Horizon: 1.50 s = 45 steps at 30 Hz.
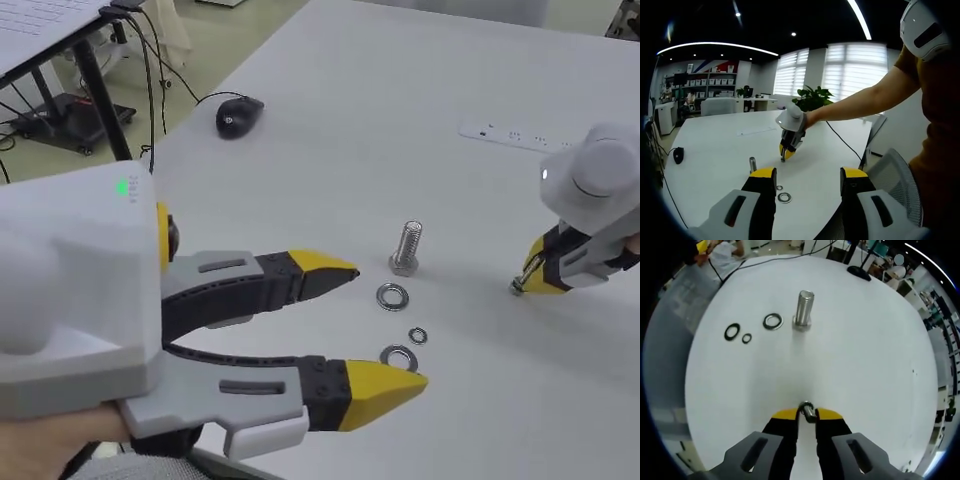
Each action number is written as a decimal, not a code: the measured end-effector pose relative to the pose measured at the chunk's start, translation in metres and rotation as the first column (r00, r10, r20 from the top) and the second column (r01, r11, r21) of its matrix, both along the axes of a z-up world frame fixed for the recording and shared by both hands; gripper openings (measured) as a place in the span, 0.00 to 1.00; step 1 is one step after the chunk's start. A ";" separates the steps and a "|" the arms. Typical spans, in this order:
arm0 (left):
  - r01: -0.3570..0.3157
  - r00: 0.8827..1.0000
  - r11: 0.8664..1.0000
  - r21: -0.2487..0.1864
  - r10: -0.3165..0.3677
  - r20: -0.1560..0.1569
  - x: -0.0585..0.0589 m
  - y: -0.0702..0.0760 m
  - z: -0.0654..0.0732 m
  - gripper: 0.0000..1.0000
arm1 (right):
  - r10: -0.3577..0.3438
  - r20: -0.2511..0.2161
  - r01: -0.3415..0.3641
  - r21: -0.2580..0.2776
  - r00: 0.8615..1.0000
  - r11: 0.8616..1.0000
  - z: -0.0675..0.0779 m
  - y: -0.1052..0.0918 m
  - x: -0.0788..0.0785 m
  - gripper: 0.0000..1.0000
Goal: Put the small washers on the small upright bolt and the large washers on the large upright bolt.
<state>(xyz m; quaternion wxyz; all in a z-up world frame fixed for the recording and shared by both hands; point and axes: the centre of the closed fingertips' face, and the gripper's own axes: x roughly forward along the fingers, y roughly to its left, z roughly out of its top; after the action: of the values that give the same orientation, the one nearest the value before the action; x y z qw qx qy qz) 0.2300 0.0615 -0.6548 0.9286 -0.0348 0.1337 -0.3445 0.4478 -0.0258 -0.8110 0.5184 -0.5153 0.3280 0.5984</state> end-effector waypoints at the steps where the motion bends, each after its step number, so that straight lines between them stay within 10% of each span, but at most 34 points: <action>1: -0.001 1.000 1.000 0.001 0.001 0.000 0.000 0.000 0.000 0.50 | 0.000 0.001 0.000 0.000 1.000 1.000 0.000 0.000 0.000 0.14; 16: -0.008 1.000 1.000 0.006 0.008 0.016 -0.003 0.000 0.006 0.50 | -0.019 0.006 0.019 0.013 1.000 1.000 0.016 -0.013 -0.007 0.16; 24: -0.001 0.999 1.000 0.017 0.000 0.049 -0.009 -0.009 0.016 0.50 | -0.005 -0.010 0.005 0.000 1.000 1.000 0.027 -0.022 -0.035 0.15; 45: -0.046 0.994 0.998 0.035 0.043 0.097 -0.020 -0.005 0.029 0.50 | 0.160 -0.042 -0.159 0.028 0.986 0.987 0.024 0.025 -0.087 0.15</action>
<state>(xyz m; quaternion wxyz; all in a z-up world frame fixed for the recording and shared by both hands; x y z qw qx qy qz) 0.2101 0.0568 -0.6254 0.9418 -0.0039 0.0946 -0.3225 0.3604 -0.0013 -0.7868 0.4678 -0.5201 0.2899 0.6532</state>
